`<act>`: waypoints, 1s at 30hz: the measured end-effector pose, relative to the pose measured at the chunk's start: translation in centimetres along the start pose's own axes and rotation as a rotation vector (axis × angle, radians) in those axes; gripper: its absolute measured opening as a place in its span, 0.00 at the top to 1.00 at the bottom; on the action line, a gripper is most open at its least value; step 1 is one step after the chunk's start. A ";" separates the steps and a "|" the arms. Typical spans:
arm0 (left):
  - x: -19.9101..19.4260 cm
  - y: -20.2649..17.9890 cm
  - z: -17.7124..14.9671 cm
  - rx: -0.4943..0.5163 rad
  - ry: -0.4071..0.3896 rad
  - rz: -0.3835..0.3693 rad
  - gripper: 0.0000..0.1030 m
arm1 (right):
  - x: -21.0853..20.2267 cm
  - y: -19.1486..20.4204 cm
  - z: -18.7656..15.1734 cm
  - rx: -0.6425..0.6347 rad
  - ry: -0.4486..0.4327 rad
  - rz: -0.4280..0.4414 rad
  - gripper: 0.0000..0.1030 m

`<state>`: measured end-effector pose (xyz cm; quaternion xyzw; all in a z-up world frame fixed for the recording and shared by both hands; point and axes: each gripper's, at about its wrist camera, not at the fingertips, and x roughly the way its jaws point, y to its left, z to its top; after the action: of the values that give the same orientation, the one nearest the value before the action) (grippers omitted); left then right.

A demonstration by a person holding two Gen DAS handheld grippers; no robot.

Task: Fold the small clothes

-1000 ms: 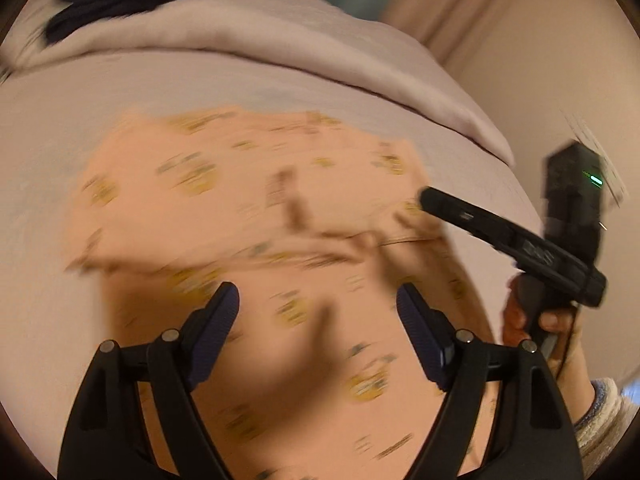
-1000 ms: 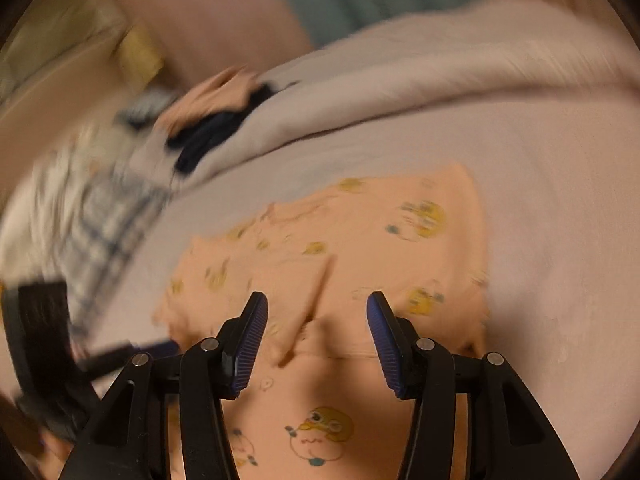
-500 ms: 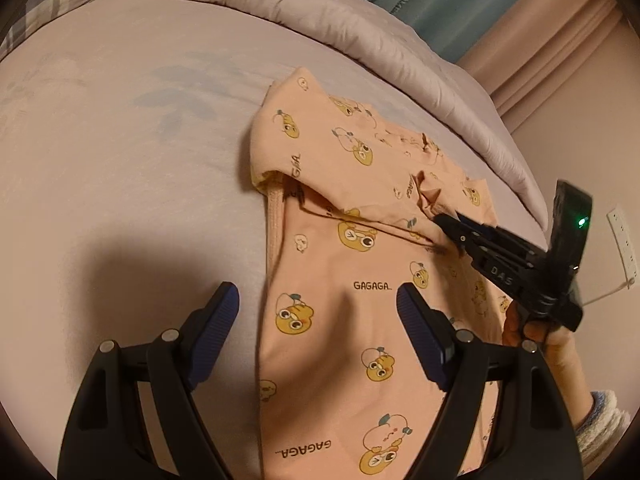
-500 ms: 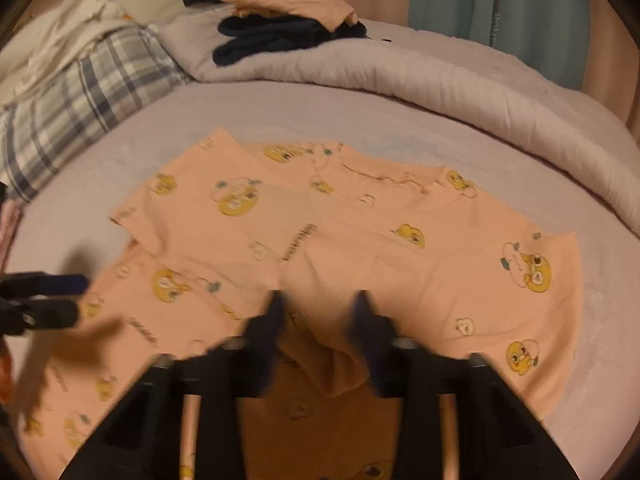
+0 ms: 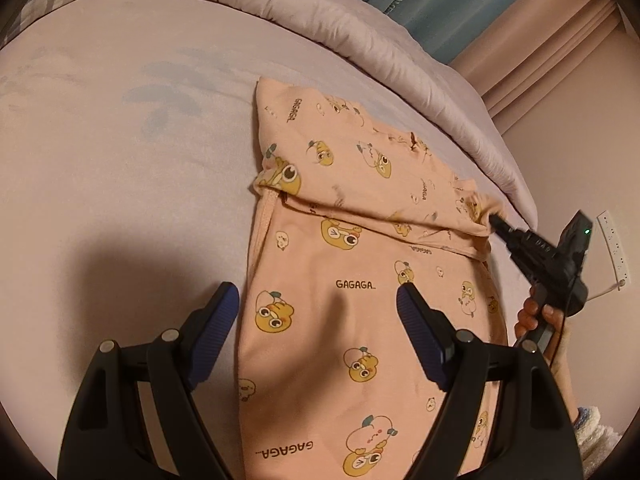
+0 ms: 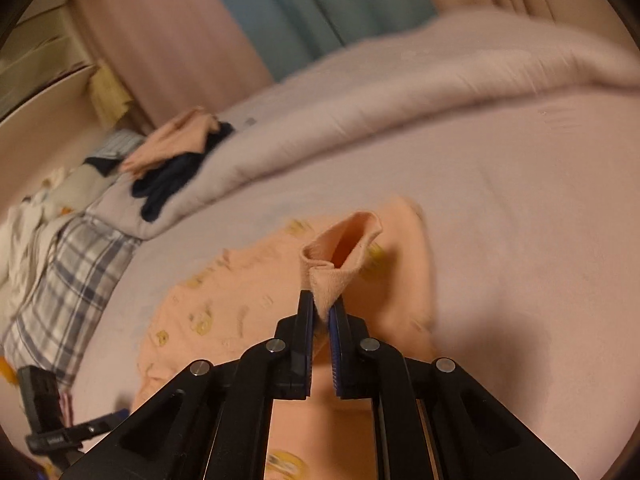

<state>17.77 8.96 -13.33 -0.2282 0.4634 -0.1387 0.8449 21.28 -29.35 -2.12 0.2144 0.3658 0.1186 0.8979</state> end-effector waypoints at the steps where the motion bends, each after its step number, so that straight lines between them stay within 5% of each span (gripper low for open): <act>1: 0.1 0.0 0.0 -0.001 0.004 0.003 0.22 | 0.0 -0.4 -0.3 0.013 0.004 -0.017 0.91; 4: -0.1 0.0 0.0 0.001 0.005 0.009 0.22 | 0.2 -1.8 -0.6 0.076 0.062 -0.041 0.83; 9: -0.4 0.2 0.0 0.000 -0.002 0.013 0.22 | -3.1 -1.1 -0.1 0.002 -0.069 -0.178 0.82; 14: -0.1 0.0 -0.2 -0.006 0.006 0.006 0.22 | -2.7 0.8 0.2 -0.131 -0.027 -0.042 0.83; 19: -0.5 -0.3 -0.5 0.010 0.013 0.018 0.22 | 0.1 -1.4 -0.8 -0.114 0.105 -0.099 0.83; 23: -1.2 -0.1 -1.0 0.009 0.019 0.026 0.22 | -1.8 -2.2 -1.3 -0.085 0.087 -0.066 0.87; 25: -1.6 0.0 -1.5 0.010 0.024 0.026 0.22 | -3.4 -2.1 -1.8 -0.089 0.094 -0.052 0.81; 27: -2.2 0.1 -2.4 0.005 0.031 0.014 0.22 | -4.9 -2.1 -2.8 -0.103 0.110 -0.045 0.53; 30: -3.1 0.3 -3.9 -0.008 0.050 -0.004 0.22 | -6.5 -2.3 -4.2 -0.105 0.119 -0.018 0.49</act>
<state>12.86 9.57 -13.09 -0.2288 0.4844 -0.1441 0.8320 13.87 -32.55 -1.93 0.1563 0.4135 0.1419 0.8857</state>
